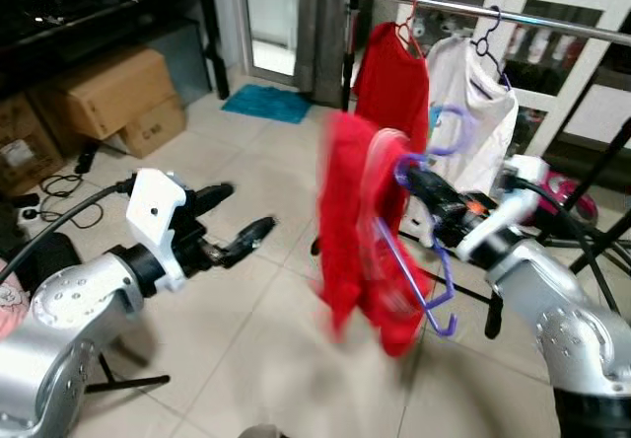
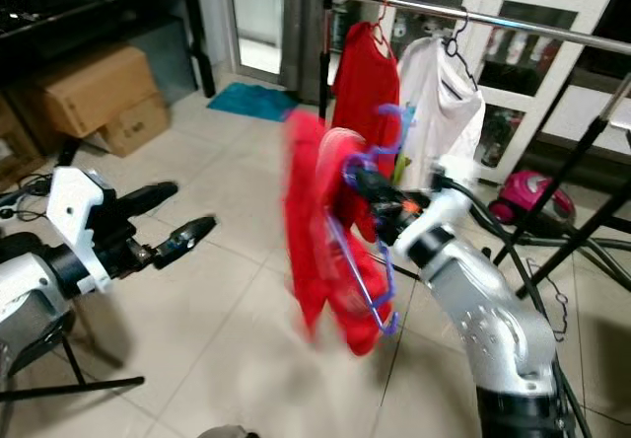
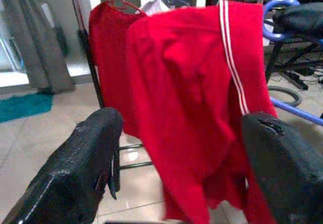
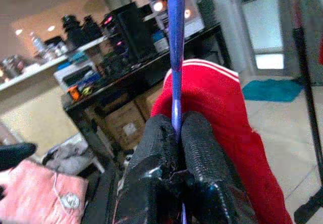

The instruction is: Hang hanger

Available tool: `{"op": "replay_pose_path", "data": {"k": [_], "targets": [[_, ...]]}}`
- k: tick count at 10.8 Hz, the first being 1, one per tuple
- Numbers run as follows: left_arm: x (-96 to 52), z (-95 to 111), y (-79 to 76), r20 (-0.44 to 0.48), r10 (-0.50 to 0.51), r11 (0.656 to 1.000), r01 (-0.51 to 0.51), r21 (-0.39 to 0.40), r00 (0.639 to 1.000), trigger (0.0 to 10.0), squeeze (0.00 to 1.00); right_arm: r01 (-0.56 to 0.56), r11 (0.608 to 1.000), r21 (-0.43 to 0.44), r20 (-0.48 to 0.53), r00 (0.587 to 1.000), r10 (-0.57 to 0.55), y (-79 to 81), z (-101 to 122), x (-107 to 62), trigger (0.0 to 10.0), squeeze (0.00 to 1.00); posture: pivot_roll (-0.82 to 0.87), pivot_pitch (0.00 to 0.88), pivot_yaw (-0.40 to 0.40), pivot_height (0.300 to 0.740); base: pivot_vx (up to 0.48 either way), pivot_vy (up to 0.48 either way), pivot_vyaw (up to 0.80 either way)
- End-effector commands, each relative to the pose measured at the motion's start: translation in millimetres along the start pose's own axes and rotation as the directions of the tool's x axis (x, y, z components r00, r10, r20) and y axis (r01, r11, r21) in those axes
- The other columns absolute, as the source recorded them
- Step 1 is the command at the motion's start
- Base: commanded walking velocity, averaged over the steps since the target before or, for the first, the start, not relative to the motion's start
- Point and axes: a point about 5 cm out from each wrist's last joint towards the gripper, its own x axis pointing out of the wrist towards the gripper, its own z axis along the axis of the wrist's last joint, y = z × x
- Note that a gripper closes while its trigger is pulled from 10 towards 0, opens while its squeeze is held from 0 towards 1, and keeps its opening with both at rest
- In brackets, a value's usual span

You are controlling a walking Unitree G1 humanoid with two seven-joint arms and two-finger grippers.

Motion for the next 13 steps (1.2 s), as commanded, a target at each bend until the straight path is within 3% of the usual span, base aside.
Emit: {"op": "replay_pose_path", "data": {"k": [1, 2, 4, 5, 7, 8, 9, 10, 11, 13], "targets": [[4.1, 1.6, 5.2, -0.027, 0.005, 0.999, -0.004, 0.043, 1.0, 10.0, 0.0, -0.047, 0.998, -0.043, -0.012, 0.999, 0.047, -1.2, 3.6, 4.5, 10.0, 0.0, 0.13, 0.0, -0.008, 0.74, 0.0, 0.0, 0.0], [6.1, 3.4, 8.2, -0.022, 0.009, 0.999, -0.008, 0.046, 1.0, 10.0, 1.0, -0.058, 0.995, -0.075, -0.044, 0.998, 0.054, -4.3, 3.2, 5.3, 10.0, 0.0, 0.12, 0.0, -0.005, 0.74, 0.0, 0.0, 0.0], [12.5, 1.9, 12.5, 0.0, -0.031, 0.999, 0.031, 0.033, 1.0, 10.0, 1.0, -0.067, 0.989, -0.13, -0.08, 0.995, 0.057, -12.8, 15.5, 0.4, 10.0, 0.0, 0.09, 0.0, -0.009, 0.74, 0.0, 0.0, 0.0], [10.7, 7.1, 13.7, 0.025, -0.052, 0.998, 0.052, 0.031, 0.998, 10.0, 1.0, -0.107, 0.989, -0.098, -0.051, 0.993, 0.102, -10.5, 21.3, -2.8, 10.0, 0.0, 0.1, 0.0, -0.013, 0.74, 0.0, 0.0, 0.0], [1.3, 10.8, 31.2, 0.002, -0.074, 0.993, 0.073, 0.094, 0.997, 10.0, 1.0, -0.258, 0.965, -0.041, -0.042, 0.966, 0.257, -6.1, 23.8, -11.7, 10.0, 0.0, 0.1, 0.0, -0.02, 0.74, 0.0, 0.0, 0.0], [1.7, 16.3, 40.4, -0.013, -0.13, 0.984, 0.131, 0.124, 0.991, 10.0, 1.0, -0.357, 0.934, -0.012, -0.044, 0.933, 0.356, -3.2, 27.7, -16.3, 10.0, 0.0, 0.09, 0.0, -0.015, 0.74, 0.0, 0.0, 0.0], [5.3, 22.3, 46.2, -0.015, -0.165, 0.975, 0.165, 0.15, 0.986, 10.0, 0.17, -0.411, 0.912, -0.01, -0.098, 0.908, 0.408, -3.3, 26.3, -20.2, 10.0, 0.0, 0.09, 0.0, -0.014, 0.74, 0.0, 0.0, 0.0], [8.6, 26.7, 49.3, -0.011, -0.193, 0.967, 0.192, 0.167, 0.981, 10.0, 0.0, -0.457, 0.89, 0.004, -0.132, 0.881, 0.453, -1.4, 25.2, -23.6, 10.0, 0.0, 0.08, 0.0, -0.012, 0.74, 0.0, 0.0, 0.0], [11.5, 31.5, 54.0, -0.017, -0.226, 0.955, 0.225, 0.192, 0.974, 10.0, 0.0, -0.513, 0.858, 0.018, -0.178, 0.843, 0.507, 1.8, 23.5, -28.1, 10.0, 0.0, 0.08, 0.0, -0.008, 0.74, 0.0, 0.0, 0.0], [7.2, 37.2, 64.2, -0.047, -0.264, 0.94, 0.268, 0.209, 0.963, 10.0, 0.0, -0.547, 0.836, 0.031, -0.194, 0.817, 0.542, 0.7, 25.6, -30.5, 10.0, 0.0, 0.08, 0.0, 0.002, 0.74, 0.0, 0.0, 0.0]]}}
